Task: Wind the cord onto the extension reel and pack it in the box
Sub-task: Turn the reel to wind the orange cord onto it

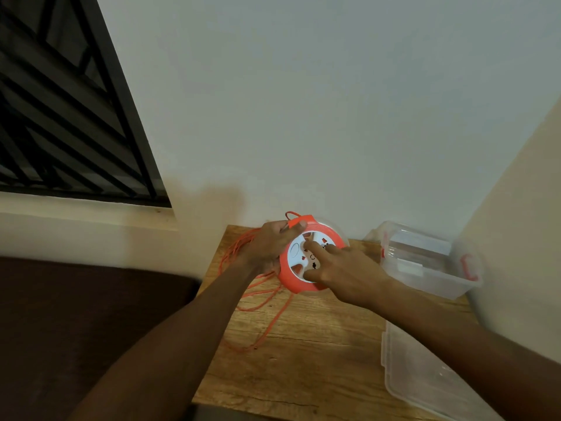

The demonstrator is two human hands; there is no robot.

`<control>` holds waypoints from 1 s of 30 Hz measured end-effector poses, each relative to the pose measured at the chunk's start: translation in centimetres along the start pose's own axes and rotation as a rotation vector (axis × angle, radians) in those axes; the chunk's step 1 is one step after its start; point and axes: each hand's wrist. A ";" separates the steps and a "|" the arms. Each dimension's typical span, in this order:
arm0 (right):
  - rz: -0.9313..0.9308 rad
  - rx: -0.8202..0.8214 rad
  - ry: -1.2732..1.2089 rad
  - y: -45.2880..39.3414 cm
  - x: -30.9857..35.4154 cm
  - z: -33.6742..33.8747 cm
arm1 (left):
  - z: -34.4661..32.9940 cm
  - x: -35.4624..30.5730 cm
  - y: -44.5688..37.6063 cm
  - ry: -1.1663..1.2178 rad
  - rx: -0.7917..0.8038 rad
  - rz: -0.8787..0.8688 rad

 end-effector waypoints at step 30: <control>-0.588 -0.067 -0.698 -2.2 1.5 1.5 | 0.0 -0.6 0.8 0.303 -0.125 -0.072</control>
Point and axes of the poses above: each hand's wrist, its own y-axis away from the middle knuckle, its own z-axis out of the back of the hand, x = y × z, and after that the axes turned 6 degrees about x, right-handed
